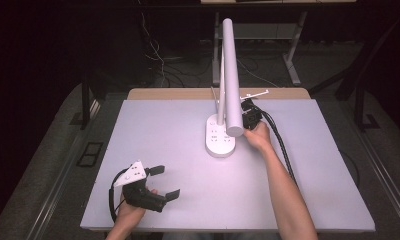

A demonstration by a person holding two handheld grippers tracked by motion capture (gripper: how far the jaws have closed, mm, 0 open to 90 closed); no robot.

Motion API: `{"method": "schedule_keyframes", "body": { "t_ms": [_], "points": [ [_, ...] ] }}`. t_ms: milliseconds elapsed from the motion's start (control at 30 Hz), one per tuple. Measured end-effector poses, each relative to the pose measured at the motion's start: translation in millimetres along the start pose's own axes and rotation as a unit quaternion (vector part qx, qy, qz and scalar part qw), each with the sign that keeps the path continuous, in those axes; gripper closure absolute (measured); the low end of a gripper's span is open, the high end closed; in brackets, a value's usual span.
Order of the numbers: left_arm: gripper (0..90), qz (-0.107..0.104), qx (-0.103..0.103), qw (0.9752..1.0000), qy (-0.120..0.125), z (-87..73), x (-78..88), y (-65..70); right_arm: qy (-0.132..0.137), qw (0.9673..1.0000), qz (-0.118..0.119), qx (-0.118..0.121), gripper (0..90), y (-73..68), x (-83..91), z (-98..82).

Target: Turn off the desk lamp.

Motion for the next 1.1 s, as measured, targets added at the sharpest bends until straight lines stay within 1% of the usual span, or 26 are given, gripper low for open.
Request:
{"method": "schedule_keyframes", "body": {
  "t_ms": [67,167,200,300,367,433,467,500,567,633,667,767,800,900,933,1000,1100],
  "points": [
    [0.0,0.001,0.001,1.0,0.0,0.3,-0.7,0.1,0.0,1.0,-0.004,0.002,90.0,-0.4,-0.1,0.6],
    [0.0,0.002,0.001,1.0,0.0,0.2,-0.9,0.3,0.004,1.0,0.0,-0.003,90.0,0.9,-0.1,-0.2],
    [0.0,0.002,0.001,1.0,0.0,0.1,-0.9,0.3,0.003,1.0,0.003,-0.007,90.0,1.1,0.0,-0.5],
    [0.0,0.003,0.001,1.0,0.0,0.1,-0.9,0.3,0.0,1.0,0.004,-0.008,90.0,2.6,0.1,-1.1],
    [0.0,0.003,0.001,1.0,0.001,0.3,-0.8,0.7,-0.003,1.0,-0.004,-0.008,90.0,2.9,1.3,-1.7],
    [0.0,0.002,-0.001,1.0,0.001,0.4,-0.5,1.2,-0.008,0.9997,-0.022,-0.003,90.0,2.6,3.4,-1.8],
    [0.0,0.002,-0.002,1.0,0.001,0.4,-0.6,1.1,-0.012,0.9993,-0.034,-0.004,90.0,3.3,5.6,-2.1],
    [0.0,0.001,-0.002,1.0,0.001,0.5,-0.9,1.0,-0.014,0.9994,-0.032,-0.003,90.0,3.9,6.5,-2.4],
    [0.0,0.001,-0.002,1.0,0.0,0.5,-1.2,0.9,-0.016,0.9995,-0.028,-0.001,90.0,0.7,5.9,-3.2],
    [0.0,0.001,0.0,1.0,-0.001,0.6,-1.8,0.4,-0.014,0.9992,-0.036,0.008,90.0,-1.6,5.1,-2.7],
    [0.0,0.001,0.0,1.0,0.0,0.6,-1.8,0.5,-0.013,0.9993,-0.036,0.006,90.0,-1.4,5.2,-2.5],
    [0.0,0.002,-0.001,1.0,0.0,0.3,-1.0,0.3,-0.004,0.9996,-0.026,-0.002,90.0,0.6,5.8,-2.4],
    [0.0,0.002,0.0,1.0,0.0,0.2,-0.7,0.1,0.0,0.9998,-0.018,-0.005,90.0,0.6,5.7,-2.3],
    [0.0,0.002,0.001,1.0,0.001,0.3,0.0,-0.4,0.009,0.9999,-0.011,-0.003,90.0,-1.0,1.5,-1.6],
    [0.0,0.003,0.002,1.0,0.002,0.3,0.2,-0.4,0.008,0.9999,-0.014,-0.004,90.0,-1.7,0.7,-1.1],
    [0.0,0.003,0.001,1.0,0.002,0.3,0.5,-0.2,0.008,0.9997,-0.023,0.003,90.0,-2.7,-0.4,0.0],
    [0.0,0.002,0.001,1.0,0.002,0.2,0.3,0.3,0.005,0.9997,-0.024,0.003,90.0,-2.5,0.2,-0.2]
  ]
}}
Point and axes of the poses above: each handheld gripper's, and its own axes: x roughly backward along the jaws, z roughly out of its top, y roughly to its right, the point moved 3 cm from there along -x, roughly forward along the jaws, and after that the axes turned 4 degrees about -y, right-handed, at the moved point
